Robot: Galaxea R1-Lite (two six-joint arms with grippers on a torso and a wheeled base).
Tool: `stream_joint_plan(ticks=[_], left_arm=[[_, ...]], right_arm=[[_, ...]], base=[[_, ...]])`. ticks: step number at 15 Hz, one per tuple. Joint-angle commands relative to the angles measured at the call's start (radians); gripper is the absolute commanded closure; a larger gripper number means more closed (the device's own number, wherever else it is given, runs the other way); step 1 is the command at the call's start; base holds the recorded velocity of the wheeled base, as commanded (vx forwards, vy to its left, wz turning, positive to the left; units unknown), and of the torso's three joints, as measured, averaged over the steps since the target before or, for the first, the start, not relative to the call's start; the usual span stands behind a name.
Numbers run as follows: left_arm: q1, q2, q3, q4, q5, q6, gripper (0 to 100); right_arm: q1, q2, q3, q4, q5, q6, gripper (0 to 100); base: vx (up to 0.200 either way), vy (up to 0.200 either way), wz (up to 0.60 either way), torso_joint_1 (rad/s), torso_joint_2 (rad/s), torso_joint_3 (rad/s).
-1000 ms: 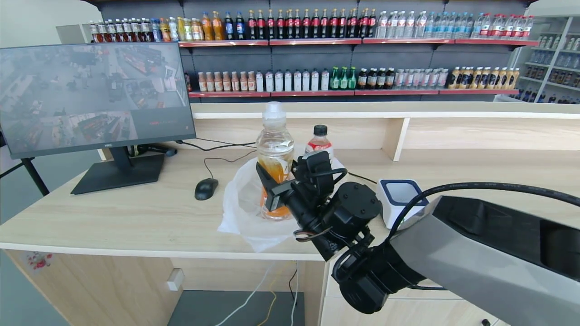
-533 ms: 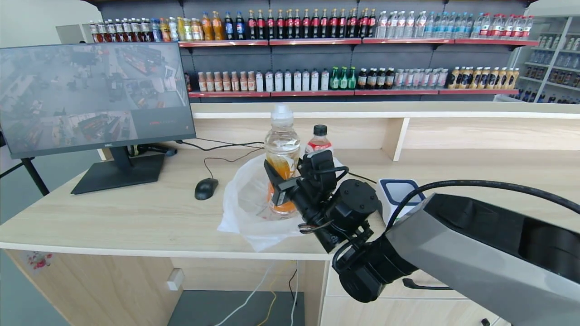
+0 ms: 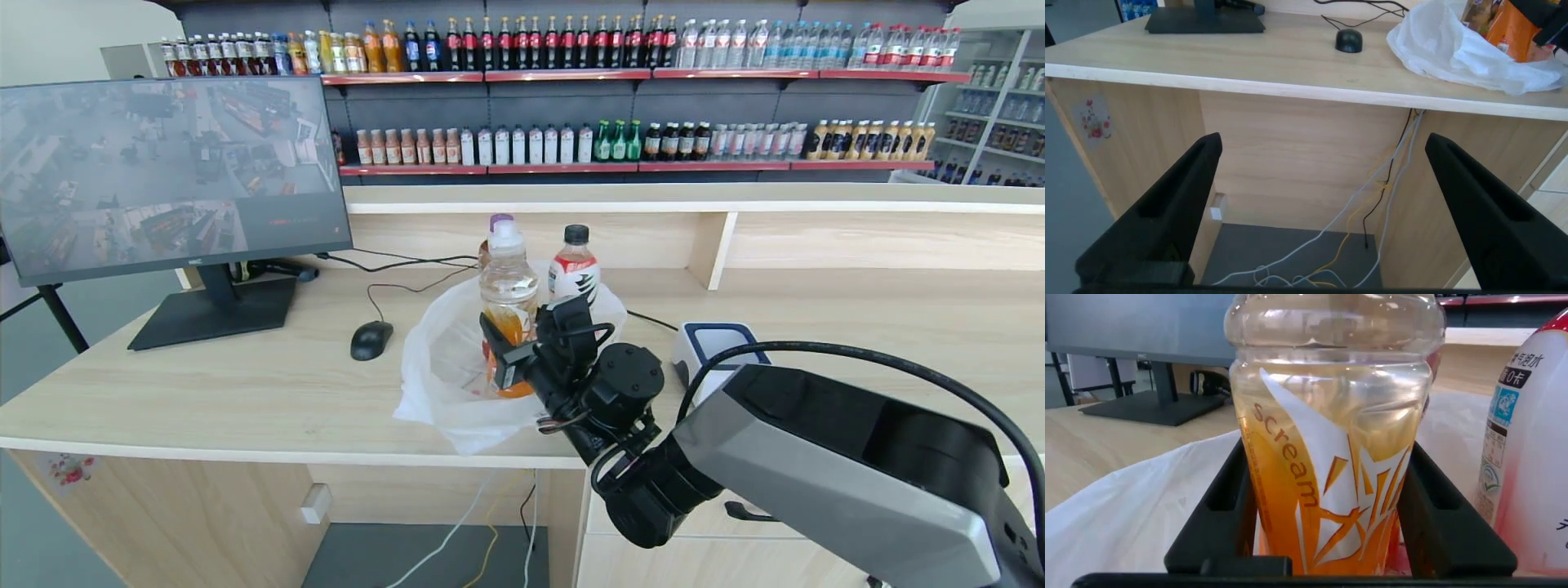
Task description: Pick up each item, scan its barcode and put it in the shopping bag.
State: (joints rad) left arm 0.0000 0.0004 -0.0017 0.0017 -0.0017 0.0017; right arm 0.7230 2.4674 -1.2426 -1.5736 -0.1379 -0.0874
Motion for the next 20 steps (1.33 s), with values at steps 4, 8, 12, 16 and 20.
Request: stream_joint_plan(ticks=[4, 8, 12, 16, 20], left_arm=[[0.000, 0.000, 0.000, 0.000, 0.000, 0.000, 0], [0.000, 0.000, 0.000, 0.000, 0.000, 0.000, 0], [0.000, 0.000, 0.000, 0.000, 0.000, 0.000, 0], [0.002, 0.000, 0.000, 0.000, 0.000, 0.000, 0], [0.000, 0.000, 0.000, 0.000, 0.000, 0.000, 0]], right_arm=[[0.007, 0.011, 0.000, 0.003, 0.000, -0.002, 100], [0.012, 0.011, 0.008, 0.003, 0.000, 0.000, 100], [0.015, 0.004, 0.040, 0.003, -0.002, 0.002, 100], [0.016, -0.007, 0.064, 0.003, -0.002, 0.002, 100], [0.021, -0.005, 0.060, 0.003, -0.002, 0.002, 100]], base=[[0.000, 0.000, 0.00, 0.000, 0.00, 0.000], [0.000, 0.000, 0.00, 0.000, 0.00, 0.000], [0.000, 0.000, 0.00, 0.000, 0.00, 0.000], [0.000, 0.000, 0.00, 0.000, 0.00, 0.000], [0.000, 0.000, 0.00, 0.000, 0.00, 0.000]])
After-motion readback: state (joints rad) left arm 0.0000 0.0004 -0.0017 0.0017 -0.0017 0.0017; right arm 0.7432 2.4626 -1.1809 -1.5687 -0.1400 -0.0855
